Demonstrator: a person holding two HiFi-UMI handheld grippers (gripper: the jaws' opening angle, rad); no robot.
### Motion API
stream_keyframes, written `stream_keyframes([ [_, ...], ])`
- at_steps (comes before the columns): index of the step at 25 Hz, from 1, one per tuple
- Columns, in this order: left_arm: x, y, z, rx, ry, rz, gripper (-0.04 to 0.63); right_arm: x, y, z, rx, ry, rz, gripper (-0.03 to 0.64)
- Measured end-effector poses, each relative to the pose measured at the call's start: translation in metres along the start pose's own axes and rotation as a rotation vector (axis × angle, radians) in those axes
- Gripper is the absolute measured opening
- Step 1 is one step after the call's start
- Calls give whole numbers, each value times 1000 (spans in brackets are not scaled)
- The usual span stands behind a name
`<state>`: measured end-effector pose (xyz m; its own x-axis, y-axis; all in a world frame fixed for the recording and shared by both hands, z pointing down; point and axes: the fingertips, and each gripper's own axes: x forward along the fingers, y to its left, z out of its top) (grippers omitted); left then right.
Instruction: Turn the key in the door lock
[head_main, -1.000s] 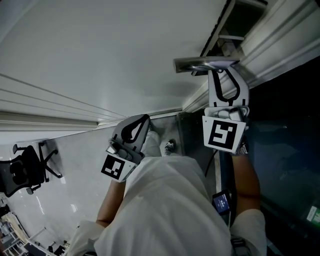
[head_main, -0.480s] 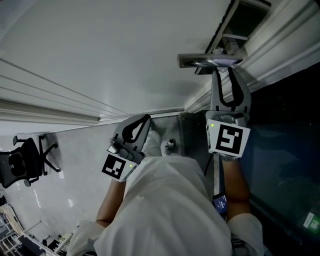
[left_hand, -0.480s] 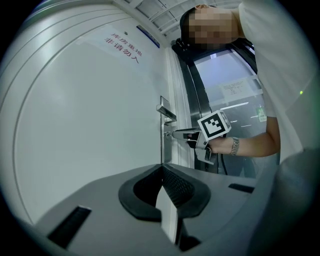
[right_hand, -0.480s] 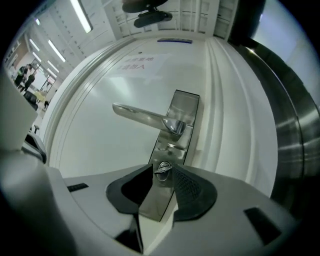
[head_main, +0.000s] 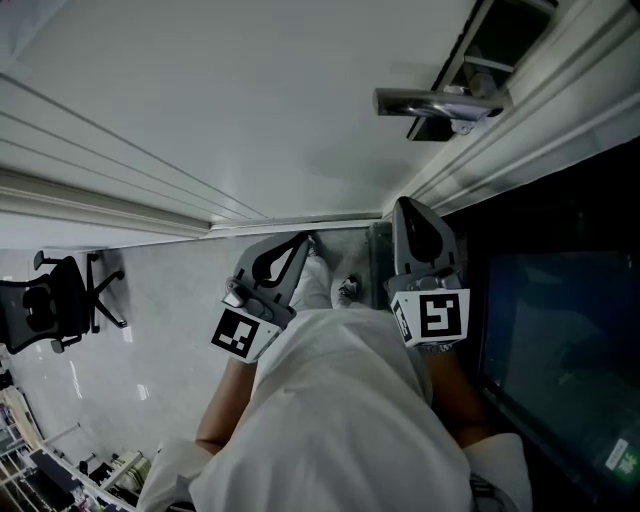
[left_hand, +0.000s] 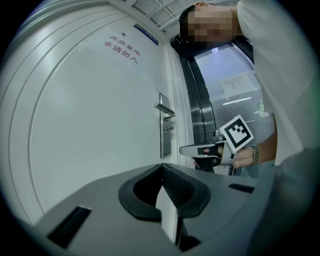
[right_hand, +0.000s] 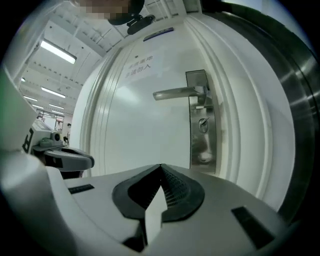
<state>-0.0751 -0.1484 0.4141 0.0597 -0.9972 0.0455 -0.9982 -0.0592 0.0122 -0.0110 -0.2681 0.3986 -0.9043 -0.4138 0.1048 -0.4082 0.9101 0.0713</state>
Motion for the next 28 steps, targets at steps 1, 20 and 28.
stream_keyframes([
  [1, -2, -1, -2, 0, 1, 3, 3, -3, 9, -4, 13, -1, 31, 3],
  [20, 1, -61, -27, -103, -4, -7, 3, -57, 58, -59, 155, 20, 172, 3],
  [28, -1, -64, -34, -127, 6, 11, 3, -59, 70, -61, 125, 38, 202, 3],
])
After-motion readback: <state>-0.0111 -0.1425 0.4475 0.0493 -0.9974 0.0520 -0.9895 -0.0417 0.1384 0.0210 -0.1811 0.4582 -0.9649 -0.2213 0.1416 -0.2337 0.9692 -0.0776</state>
